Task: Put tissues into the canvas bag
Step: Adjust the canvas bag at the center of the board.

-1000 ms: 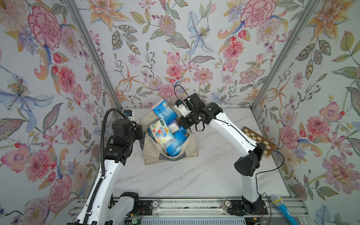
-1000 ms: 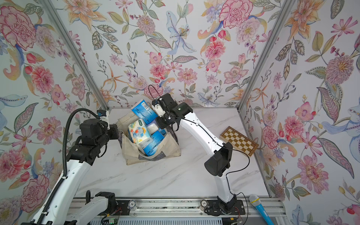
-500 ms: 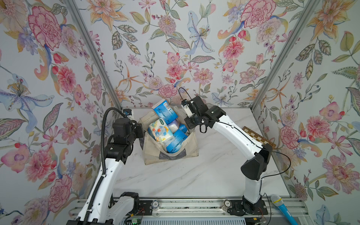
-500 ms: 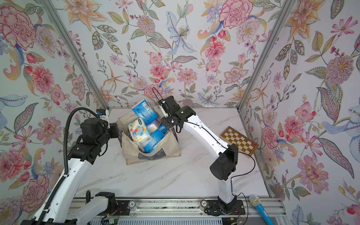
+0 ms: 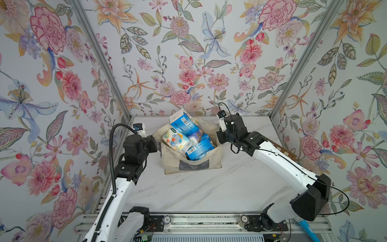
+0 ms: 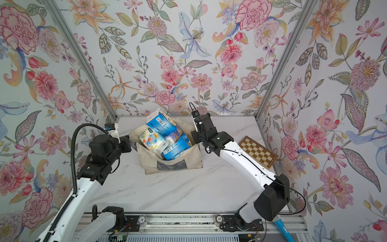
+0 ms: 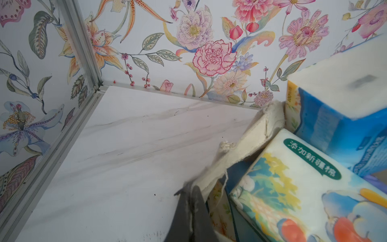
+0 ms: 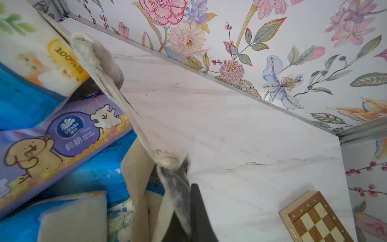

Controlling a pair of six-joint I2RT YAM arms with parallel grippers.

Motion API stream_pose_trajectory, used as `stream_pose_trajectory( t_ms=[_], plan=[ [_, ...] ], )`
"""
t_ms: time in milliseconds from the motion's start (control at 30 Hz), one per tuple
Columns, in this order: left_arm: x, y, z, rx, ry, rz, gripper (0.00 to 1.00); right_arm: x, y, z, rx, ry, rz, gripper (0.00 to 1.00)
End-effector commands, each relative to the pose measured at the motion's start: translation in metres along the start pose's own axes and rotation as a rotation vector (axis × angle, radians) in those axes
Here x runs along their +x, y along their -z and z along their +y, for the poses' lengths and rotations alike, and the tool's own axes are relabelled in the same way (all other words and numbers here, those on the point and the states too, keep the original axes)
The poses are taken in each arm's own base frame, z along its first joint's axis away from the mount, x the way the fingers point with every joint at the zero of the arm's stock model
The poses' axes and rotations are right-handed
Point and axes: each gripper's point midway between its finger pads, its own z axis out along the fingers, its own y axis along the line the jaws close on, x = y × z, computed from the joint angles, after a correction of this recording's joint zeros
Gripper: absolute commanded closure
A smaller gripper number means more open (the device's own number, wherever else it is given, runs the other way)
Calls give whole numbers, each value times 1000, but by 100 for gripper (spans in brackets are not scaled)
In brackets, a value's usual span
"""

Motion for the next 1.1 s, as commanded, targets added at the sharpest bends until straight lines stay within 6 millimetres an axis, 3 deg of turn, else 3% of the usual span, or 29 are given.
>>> stream_pose_trajectory(
  t_ms=[0, 233, 467, 567, 800, 967, 1067],
  plan=[
    [-16, -1, 9, -71, 24, -81, 100, -44, 5, -10, 63, -67, -165, 100],
    [-33, 12, -2, -24, -2, -120, 97, -55, 19, -2, 56, -47, -235, 100],
    [-50, 22, -22, 73, -44, -139, 71, -48, 29, 2, 40, -20, -238, 100],
    [-59, 24, -34, 137, -37, -178, 62, -50, 32, 18, -7, 19, -261, 100],
    [-91, 25, -29, 87, -19, -279, 65, -52, 34, 21, 10, 48, -259, 100],
    [-119, 6, -40, 121, 6, -358, 80, -55, 33, 28, -27, 41, -255, 100],
    [-134, -12, -54, 152, 4, -387, 84, -58, 35, 31, -44, 38, -259, 100]
  ],
)
